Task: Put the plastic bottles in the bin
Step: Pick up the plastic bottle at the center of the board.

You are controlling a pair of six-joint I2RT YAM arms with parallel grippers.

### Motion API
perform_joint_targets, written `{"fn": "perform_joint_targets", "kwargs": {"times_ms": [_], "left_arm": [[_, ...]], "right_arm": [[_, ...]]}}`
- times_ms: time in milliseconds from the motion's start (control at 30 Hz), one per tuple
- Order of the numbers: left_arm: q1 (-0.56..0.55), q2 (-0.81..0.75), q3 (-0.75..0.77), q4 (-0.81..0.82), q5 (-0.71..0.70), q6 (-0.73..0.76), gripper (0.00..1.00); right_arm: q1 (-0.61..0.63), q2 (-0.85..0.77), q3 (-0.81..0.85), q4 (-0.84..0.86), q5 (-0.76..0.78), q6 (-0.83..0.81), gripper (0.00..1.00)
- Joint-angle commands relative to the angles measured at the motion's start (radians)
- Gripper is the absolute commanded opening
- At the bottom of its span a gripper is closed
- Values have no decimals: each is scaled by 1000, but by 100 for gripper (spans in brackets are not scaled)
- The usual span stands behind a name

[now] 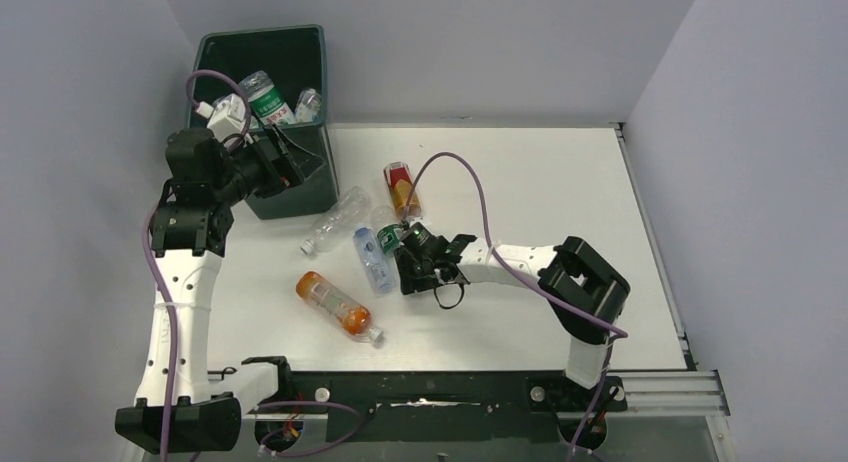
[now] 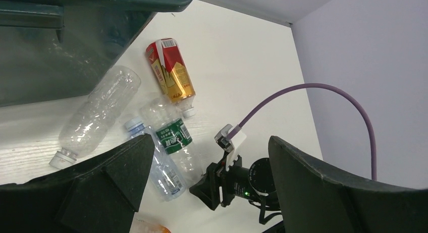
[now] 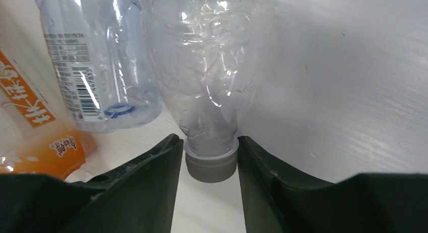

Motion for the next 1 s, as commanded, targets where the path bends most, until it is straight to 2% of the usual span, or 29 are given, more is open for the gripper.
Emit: {"fn": "perform_joint_targets", "kwargs": {"times_ms": [0, 67, 200, 500, 967], "left_arm": [[-9, -1, 8, 14, 34, 6, 84], [-16, 26, 16, -1, 47, 15, 84], [-31, 44, 13, -4, 63, 16, 84], [-86, 57, -16, 33, 74, -24, 85], [-205, 54, -50, 52, 17, -60, 85]], "right_arm": [[-7, 5, 43, 42, -7, -16, 39], [-7, 1, 41, 41, -4, -16, 29], [-4, -40, 32, 22, 23, -17, 22], [41, -187, 51, -61, 130, -52, 22], [89, -350, 106, -117, 207, -45, 22]]}}
